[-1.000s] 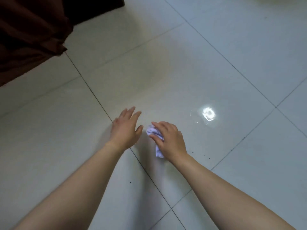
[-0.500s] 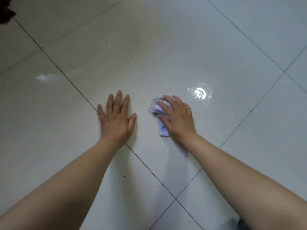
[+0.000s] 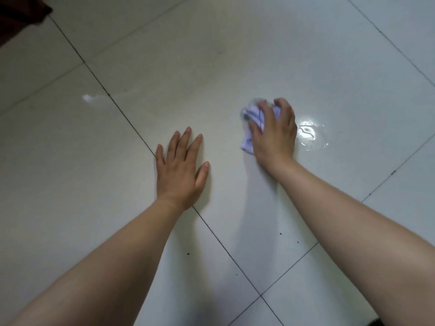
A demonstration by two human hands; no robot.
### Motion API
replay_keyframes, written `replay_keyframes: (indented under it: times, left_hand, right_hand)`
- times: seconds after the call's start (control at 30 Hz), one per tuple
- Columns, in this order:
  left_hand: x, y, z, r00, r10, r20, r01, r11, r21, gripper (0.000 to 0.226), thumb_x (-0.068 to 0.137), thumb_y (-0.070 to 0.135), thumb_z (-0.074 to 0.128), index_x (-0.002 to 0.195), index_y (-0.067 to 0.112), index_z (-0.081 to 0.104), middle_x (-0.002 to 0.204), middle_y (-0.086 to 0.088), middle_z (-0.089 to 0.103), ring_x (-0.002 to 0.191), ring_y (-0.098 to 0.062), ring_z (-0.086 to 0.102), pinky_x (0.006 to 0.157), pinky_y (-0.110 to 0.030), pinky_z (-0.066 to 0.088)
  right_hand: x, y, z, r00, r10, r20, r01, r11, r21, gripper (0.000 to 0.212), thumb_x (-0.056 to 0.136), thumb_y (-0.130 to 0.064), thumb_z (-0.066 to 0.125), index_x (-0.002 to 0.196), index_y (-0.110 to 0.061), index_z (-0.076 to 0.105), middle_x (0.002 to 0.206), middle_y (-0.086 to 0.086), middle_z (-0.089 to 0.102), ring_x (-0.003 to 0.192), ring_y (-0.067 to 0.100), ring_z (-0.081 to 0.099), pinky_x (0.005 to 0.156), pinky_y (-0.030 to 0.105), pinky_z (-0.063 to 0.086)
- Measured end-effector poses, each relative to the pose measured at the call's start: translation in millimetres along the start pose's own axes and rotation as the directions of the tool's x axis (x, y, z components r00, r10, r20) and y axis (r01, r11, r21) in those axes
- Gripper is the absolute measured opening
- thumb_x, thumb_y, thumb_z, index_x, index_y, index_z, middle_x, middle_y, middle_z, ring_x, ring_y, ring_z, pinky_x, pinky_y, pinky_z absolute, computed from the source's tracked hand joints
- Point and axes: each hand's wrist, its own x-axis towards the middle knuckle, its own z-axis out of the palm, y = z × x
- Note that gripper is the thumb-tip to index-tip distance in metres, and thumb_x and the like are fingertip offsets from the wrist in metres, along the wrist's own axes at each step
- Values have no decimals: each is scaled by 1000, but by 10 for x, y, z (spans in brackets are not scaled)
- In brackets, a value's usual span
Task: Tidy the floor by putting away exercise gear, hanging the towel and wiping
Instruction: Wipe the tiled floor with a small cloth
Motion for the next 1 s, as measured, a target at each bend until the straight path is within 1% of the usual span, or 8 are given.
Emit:
replay_keyframes:
  times: [0.07, 0.23, 0.43, 0.53, 0.63, 0.73, 0.87, 1.0]
  left_hand:
    - [2, 7, 1, 1000, 2, -3, -2, 1000, -11, 66, 85, 50, 20, 147, 27, 22, 158, 3, 11, 145, -17, 4, 114, -45, -2]
    - [0, -3, 10, 1000, 2, -19, -3, 1000, -20, 65, 85, 50, 22, 145, 26, 26, 157, 1, 16, 145, -18, 9, 114, -45, 2]
    - [9, 4, 35, 1000, -1, -26, 1, 1000, -28, 66, 86, 50, 20, 147, 24, 19, 157, 2, 13, 145, -18, 6, 115, -49, 0]
    - [89, 148, 7, 999, -14, -38, 11, 997, -72, 66, 86, 47, 18, 148, 22, 18, 157, 1, 14, 145, -18, 7, 114, -51, 1]
    - [236, 457, -51, 991, 128, -35, -131, 985, -112, 62, 89, 44, 18, 147, 24, 19, 157, 1, 17, 145, -18, 8, 115, -47, 1]
    - [342, 794, -20, 962, 269, -40, -271, 949, -162, 58, 90, 42, 21, 146, 27, 24, 155, 3, 22, 144, -17, 11, 115, -45, 2]
    - [378, 1031, 183, 960, 278, 17, -277, 959, -61, 62, 89, 45, 17, 148, 27, 17, 158, 3, 13, 145, -17, 7, 115, -46, 0]
    - [395, 1031, 237, 964, 261, 50, -261, 965, 2, 63, 88, 48, 17, 148, 30, 12, 158, 5, 6, 145, -14, 2, 115, -45, -2]
  right_hand:
    - [285, -208, 102, 1000, 3, 11, -3, 1000, -18, 43, 88, -39, 53, 125, -18, 55, 136, 11, 45, 123, 33, 41, 100, 38, 31]
    - [-95, -341, 161, 934, -326, 144, 328, 944, 10, 39, 83, -34, 52, 118, -21, 61, 128, 8, 55, 115, 33, 49, 91, 38, 39]
    - [-307, 165, -131, 999, -14, 31, 14, 1000, -17, 34, 83, -30, 49, 113, -19, 62, 125, 4, 55, 112, 30, 49, 88, 34, 36]
    - [-498, 157, -185, 973, -191, 128, 190, 982, 25, 38, 78, -25, 51, 113, -19, 62, 124, 8, 56, 111, 32, 50, 86, 38, 41]
    - [-918, 441, -389, 941, -287, 178, 284, 958, 45, 40, 75, -26, 51, 114, -22, 59, 122, 9, 55, 113, 30, 48, 85, 37, 42]
    - [-1088, 752, -561, 974, -169, 150, 175, 984, -25, 40, 79, -28, 49, 117, -23, 60, 125, 4, 53, 116, 27, 46, 89, 36, 40]
    - [-951, 936, -580, 1000, -10, -1, 10, 998, -56, 34, 82, -26, 53, 115, -21, 62, 124, 3, 54, 113, 25, 46, 90, 33, 37]
    - [-686, 927, -515, 945, 252, -210, -260, 966, -8, 34, 85, -31, 54, 117, -20, 60, 127, 4, 52, 115, 28, 46, 92, 36, 37]
